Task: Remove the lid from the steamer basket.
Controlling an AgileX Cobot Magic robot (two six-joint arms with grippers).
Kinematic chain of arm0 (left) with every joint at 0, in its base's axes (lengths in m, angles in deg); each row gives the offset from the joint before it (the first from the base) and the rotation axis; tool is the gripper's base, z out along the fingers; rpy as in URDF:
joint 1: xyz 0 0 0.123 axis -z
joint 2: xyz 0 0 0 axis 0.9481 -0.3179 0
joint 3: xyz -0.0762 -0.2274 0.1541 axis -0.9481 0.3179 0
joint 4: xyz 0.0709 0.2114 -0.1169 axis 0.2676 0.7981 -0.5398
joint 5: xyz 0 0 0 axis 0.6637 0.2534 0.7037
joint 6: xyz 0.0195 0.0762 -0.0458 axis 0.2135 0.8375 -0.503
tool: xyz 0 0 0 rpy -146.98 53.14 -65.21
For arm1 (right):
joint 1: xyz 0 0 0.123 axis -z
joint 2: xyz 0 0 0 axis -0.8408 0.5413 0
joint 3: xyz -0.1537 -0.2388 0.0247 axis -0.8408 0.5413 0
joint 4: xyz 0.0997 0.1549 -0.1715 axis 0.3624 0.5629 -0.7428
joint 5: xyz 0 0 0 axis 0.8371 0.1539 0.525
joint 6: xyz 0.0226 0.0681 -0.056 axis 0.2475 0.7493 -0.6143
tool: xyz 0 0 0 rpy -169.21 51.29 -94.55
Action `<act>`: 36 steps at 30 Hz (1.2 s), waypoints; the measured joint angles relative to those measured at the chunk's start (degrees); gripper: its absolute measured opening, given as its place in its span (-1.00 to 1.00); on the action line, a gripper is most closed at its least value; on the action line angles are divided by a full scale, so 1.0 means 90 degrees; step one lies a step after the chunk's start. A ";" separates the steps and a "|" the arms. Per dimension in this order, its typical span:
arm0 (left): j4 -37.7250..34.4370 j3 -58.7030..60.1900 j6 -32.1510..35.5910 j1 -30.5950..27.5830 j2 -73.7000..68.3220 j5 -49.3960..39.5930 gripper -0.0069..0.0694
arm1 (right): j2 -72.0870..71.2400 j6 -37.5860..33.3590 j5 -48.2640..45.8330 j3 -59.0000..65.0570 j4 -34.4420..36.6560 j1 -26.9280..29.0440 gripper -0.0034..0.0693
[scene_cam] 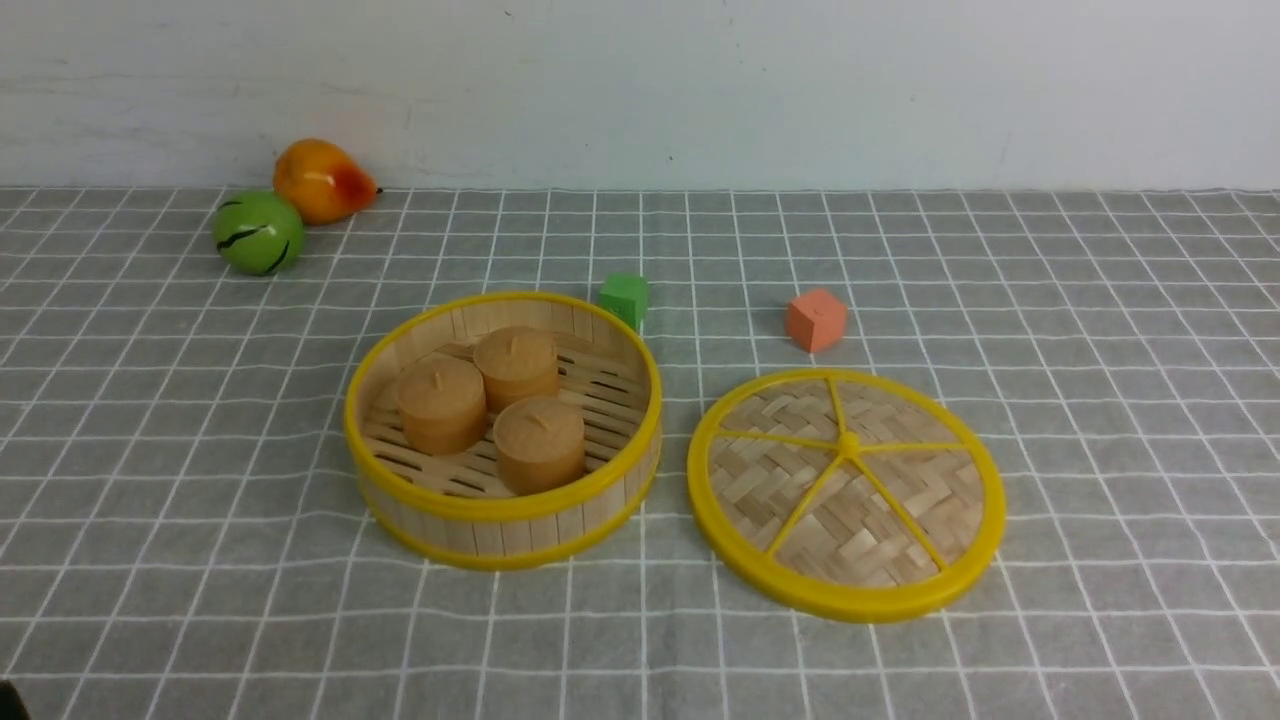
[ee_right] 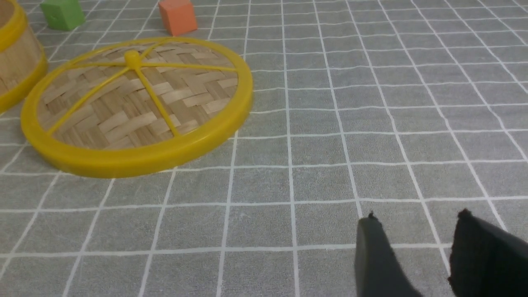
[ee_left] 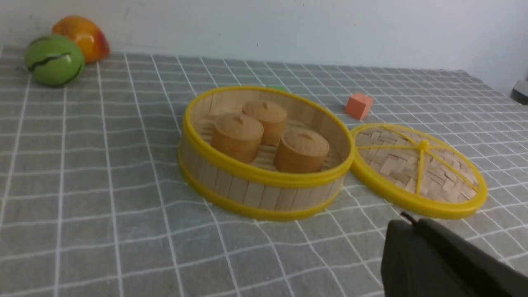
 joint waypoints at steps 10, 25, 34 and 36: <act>0.0010 0.0095 -0.0023 -0.0152 0.0000 0.0300 -0.85 | 0.0000 0.0000 0.0000 0.0000 0.0000 0.0000 -0.24; -0.2463 0.1307 0.1978 -0.3763 0.0000 0.1597 -0.85 | 0.0000 0.0000 0.0000 0.0000 0.0000 0.0000 -0.24; -0.2939 0.1829 0.2723 -0.3968 0.0000 0.1150 -0.85 | 0.0000 0.0000 0.0000 0.0000 -0.0006 0.0000 -0.24; -0.3016 0.1829 0.2864 -0.3968 0.0000 0.1127 -0.85 | 0.0000 0.0000 0.0000 0.0000 -0.0006 0.0000 -0.24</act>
